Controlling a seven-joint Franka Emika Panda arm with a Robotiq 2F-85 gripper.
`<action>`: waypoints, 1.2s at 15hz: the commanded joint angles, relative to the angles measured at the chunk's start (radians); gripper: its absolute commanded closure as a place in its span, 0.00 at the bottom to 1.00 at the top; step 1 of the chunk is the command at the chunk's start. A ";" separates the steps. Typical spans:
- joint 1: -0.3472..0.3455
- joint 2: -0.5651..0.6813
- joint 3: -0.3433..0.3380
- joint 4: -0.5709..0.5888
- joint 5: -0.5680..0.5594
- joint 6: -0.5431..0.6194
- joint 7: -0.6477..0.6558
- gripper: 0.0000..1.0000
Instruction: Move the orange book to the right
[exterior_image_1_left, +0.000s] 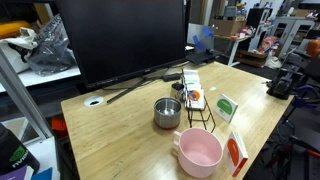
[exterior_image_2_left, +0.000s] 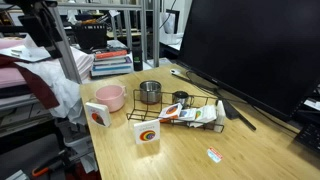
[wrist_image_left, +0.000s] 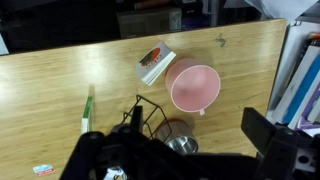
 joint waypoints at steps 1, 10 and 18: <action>-0.010 -0.001 0.007 0.003 0.007 -0.006 -0.007 0.00; -0.022 0.139 -0.002 0.029 0.006 -0.037 -0.016 0.00; -0.025 0.344 -0.002 0.021 -0.006 -0.015 0.001 0.00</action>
